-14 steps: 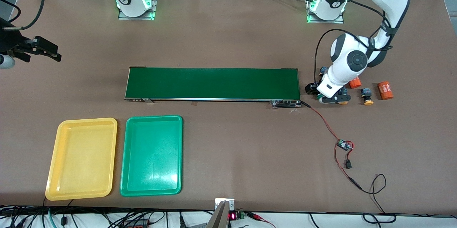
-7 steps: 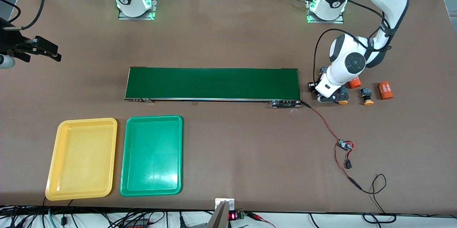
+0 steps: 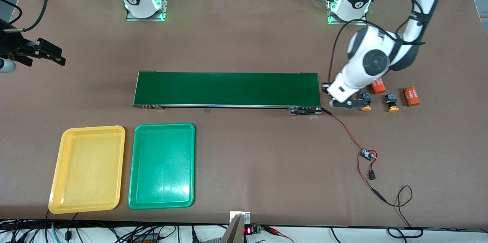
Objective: Sort buttons by color to trays
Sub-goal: 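Carry the green button onto the belt and open the left gripper, then return the left gripper and grasp the second green-capped button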
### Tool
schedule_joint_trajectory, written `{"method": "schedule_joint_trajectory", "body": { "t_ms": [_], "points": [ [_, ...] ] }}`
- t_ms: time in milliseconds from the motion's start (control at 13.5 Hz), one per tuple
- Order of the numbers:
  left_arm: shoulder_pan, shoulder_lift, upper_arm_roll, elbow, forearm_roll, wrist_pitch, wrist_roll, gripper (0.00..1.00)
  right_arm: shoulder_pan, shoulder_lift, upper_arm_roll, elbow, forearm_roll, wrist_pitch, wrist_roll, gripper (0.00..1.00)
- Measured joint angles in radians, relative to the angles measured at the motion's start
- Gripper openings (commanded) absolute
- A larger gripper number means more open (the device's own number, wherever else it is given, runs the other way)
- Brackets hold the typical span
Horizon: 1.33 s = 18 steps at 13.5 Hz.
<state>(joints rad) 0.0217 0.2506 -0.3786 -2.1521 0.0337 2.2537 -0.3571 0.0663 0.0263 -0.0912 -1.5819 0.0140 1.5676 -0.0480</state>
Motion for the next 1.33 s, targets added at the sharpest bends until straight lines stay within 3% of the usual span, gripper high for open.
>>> {"method": "schedule_joint_trajectory", "body": {
  "t_ms": [148,369,443,591,960,1329],
  "points": [
    [-0.010,0.012,-0.067,0.002,0.000,0.035,-0.053,0.25,0.000,0.000,0.000,0.000,0.000,0.000,0.000,1.00],
    [-0.036,0.052,-0.108,0.002,0.000,0.069,-0.112,0.38,0.000,0.000,0.000,0.000,0.000,0.000,0.000,1.00],
    [-0.040,0.066,-0.109,0.002,0.000,0.073,-0.122,0.48,0.000,0.000,0.000,0.000,0.000,0.000,0.000,1.00],
    [-0.041,0.091,-0.108,0.002,0.000,0.099,-0.135,1.00,0.000,0.000,0.000,0.000,0.000,0.000,0.000,1.00],
    [-0.038,0.100,-0.108,0.038,0.000,0.116,-0.169,1.00,0.000,0.000,0.000,0.000,0.000,0.000,0.000,1.00],
    [0.010,0.020,-0.100,0.142,0.003,-0.230,-0.171,1.00,0.000,0.000,0.000,0.000,0.000,0.000,0.000,1.00]
  ]
}}
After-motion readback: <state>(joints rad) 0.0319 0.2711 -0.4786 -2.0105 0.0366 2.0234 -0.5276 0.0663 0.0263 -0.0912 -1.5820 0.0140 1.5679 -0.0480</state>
